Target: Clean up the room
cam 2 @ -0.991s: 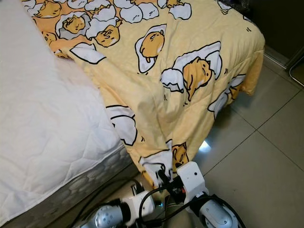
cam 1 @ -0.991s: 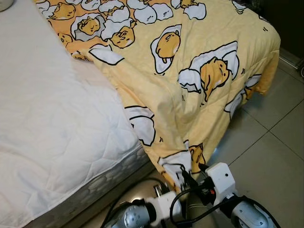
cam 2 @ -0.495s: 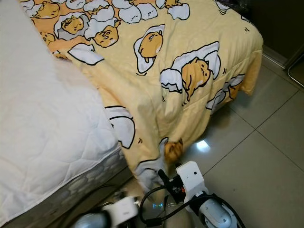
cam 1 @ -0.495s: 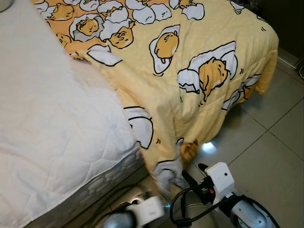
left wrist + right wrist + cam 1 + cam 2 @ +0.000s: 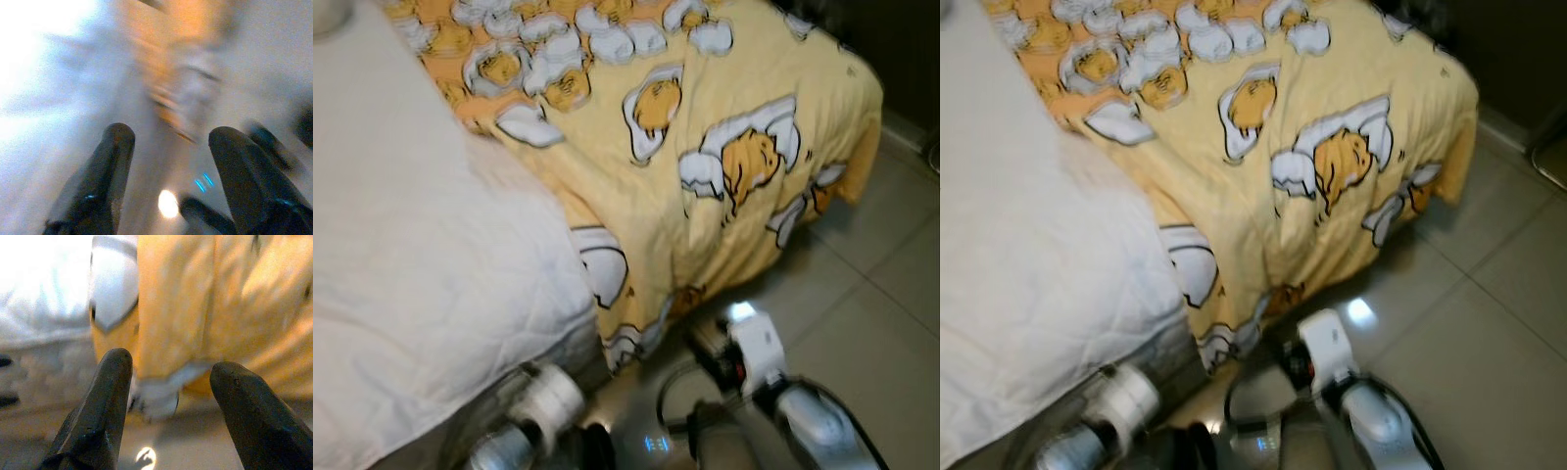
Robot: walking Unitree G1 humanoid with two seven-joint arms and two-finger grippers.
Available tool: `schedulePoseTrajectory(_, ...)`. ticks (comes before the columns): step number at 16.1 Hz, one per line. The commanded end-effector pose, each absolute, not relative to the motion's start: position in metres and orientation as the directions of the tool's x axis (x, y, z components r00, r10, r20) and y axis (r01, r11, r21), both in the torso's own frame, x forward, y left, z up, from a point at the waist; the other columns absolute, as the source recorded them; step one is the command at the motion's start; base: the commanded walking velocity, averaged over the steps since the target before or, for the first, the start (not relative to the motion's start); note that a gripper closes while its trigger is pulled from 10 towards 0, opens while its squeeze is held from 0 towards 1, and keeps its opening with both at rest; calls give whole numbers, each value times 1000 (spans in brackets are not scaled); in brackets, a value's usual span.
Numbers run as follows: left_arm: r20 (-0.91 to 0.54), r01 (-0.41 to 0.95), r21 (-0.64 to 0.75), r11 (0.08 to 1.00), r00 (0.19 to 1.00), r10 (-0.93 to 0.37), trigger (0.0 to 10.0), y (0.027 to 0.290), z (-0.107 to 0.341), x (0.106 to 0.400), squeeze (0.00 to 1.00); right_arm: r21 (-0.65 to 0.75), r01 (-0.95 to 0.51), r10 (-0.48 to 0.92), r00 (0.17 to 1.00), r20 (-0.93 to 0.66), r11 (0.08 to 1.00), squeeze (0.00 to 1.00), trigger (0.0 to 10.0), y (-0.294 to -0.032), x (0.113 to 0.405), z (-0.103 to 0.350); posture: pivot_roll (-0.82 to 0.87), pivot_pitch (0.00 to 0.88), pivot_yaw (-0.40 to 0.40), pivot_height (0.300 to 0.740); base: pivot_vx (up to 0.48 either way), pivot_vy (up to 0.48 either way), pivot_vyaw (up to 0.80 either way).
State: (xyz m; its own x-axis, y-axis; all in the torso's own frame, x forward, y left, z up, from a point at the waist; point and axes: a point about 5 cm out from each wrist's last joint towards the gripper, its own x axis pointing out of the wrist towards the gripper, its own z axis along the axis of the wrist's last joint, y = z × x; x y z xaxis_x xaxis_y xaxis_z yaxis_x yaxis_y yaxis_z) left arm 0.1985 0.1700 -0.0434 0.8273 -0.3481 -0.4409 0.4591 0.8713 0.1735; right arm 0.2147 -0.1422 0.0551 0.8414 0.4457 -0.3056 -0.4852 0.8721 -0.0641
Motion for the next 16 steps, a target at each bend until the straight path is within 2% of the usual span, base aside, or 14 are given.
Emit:
schedulePoseTrajectory(1, -401, 339, 129, 932, 877, -264, 10000, 178, -38, 204, 1000, -62, -443, 412, 869, -272, 894, 0, 10000, -142, 221, 56, -238, 41, 148, 723, 0, 0, 0)
schedulePoseTrajectory(2, -371, 294, 107, 950, 898, -236, 10000, 178, -33, 210, 1000, -63, -418, 391, 885, -253, 906, 0, 10000, -143, 227, 59, -236, 32, 152, 723, 0, 0, 0)
schedulePoseTrajectory(3, -279, 121, 34, 992, 954, -106, 10000, 180, -15, 229, 0, -33, -328, 316, 929, -191, 944, 0, 10000, -147, 245, 69, -227, 0, 161, 723, 0, 0, 0)
schedulePoseTrajectory(4, -197, -16, -55, 998, 980, 5, 10000, 182, 6, 248, 0, -29, -275, 269, 954, -130, 961, 0, 10000, -150, 257, 80, -221, 0, 163, 723, 0, 0, 0)
schedulePoseTrajectory(6, -92, -154, -134, 979, 986, 143, 10000, 185, 43, 273, 0, -37, -211, 209, 976, -60, 977, 0, 10000, -153, 271, 90, -202, 0, 158, 723, 0, 0, 0)
schedulePoseTrajectory(8, -50, -218, -99, 971, 976, 214, 10000, 195, 59, 277, 0, -28, -172, 171, 984, -46, 985, 0, 10000, -155, 274, 89, -193, 0, 160, 723, 0, 0, 0)
schedulePoseTrajectory(11, -38, -225, -64, 972, 974, 222, 10000, 201, 72, 263, 0, 2, -140, 140, 990, -31, 990, 0, 10000, -161, 277, 86, -190, 0, 166, 723, 0, 0, 0)
schedulePoseTrajectory(13, 4, -178, -90, 980, 984, 179, 10000, 190, 88, 271, 0, 7, -124, 124, 992, -23, 992, 0, 10000, -164, 282, 85, -191, 0, 162, 723, 0, 0, 0)
schedulePoseTrajectory(15, 15, -169, -115, 979, 985, 172, 10000, 185, 93, 277, 0, -3, -122, 122, 993, -6, 993, 0, 10000, -163, 287, 89, -197, 0, 160, 723, 0, -452, 0)
schedulePoseTrajectory(16, 8, -172, -122, 978, 985, 174, 10000, 184, 95, 281, 0, -22, -127, 127, 992, 6, 992, 0, 10000, -162, 292, 93, -201, 0, 157, 723, 0, -458, 800)
